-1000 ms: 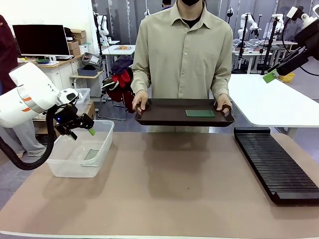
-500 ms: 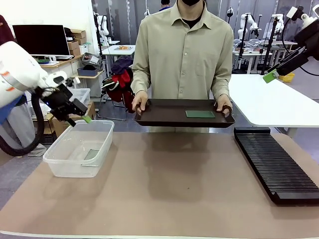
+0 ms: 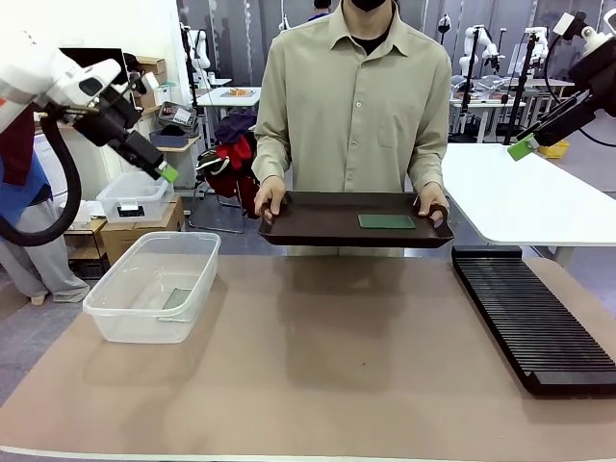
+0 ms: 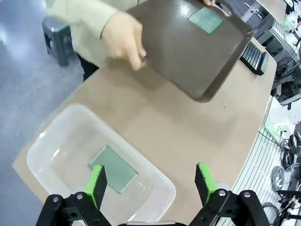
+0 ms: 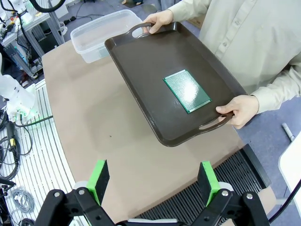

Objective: Sort PCBs into racks and boxes based on the side picked up.
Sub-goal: Pick up the Blank PCB handed by the Human.

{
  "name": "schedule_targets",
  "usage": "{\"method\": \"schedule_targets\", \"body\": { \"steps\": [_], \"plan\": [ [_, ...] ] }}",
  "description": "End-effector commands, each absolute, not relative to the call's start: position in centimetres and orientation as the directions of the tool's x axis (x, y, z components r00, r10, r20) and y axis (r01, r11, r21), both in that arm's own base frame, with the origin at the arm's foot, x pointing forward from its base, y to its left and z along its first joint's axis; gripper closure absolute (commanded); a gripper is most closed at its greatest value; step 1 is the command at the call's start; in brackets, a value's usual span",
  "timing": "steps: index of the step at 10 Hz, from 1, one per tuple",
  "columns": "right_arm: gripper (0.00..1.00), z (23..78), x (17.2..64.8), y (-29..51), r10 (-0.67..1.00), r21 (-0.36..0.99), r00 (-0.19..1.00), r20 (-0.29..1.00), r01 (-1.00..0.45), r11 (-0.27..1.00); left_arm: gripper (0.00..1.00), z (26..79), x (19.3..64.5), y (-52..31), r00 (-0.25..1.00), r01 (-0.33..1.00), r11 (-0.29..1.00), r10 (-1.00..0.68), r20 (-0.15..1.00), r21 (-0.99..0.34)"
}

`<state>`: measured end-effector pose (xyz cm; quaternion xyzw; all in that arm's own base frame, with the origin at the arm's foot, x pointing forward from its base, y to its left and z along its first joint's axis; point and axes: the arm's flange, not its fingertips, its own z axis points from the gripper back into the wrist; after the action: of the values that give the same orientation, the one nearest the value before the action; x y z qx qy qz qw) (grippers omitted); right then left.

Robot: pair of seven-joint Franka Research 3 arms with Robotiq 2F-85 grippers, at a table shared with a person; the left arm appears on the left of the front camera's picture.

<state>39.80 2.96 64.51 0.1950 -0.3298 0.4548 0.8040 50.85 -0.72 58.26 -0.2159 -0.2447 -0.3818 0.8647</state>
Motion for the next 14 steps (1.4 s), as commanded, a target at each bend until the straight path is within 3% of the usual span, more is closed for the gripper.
{"method": "schedule_targets", "body": {
  "steps": [1, 7, 14],
  "plan": [
    [0.00, 64.4, 39.8, 3.1, 0.601, 0.020, 0.364, 0.712, -0.865, 0.501, 0.00, 58.9, 50.0, -2.3, 0.504, 0.793, 0.598, -0.538, 0.675, -0.115],
    [0.00, 64.4, 39.8, 3.1, 0.601, 0.020, 0.364, 0.712, -0.865, 0.501, 0.00, 59.5, 47.0, -5.3, 0.429, 0.805, 0.593, -0.555, 0.712, -0.024],
    [0.00, 64.4, 39.8, 3.1, 0.601, 0.020, 0.364, 0.712, -0.865, 0.501, 0.00, 60.0, 47.4, -5.7, 0.464, 0.795, 0.605, -0.555, 0.690, -0.048]
  ]
}}
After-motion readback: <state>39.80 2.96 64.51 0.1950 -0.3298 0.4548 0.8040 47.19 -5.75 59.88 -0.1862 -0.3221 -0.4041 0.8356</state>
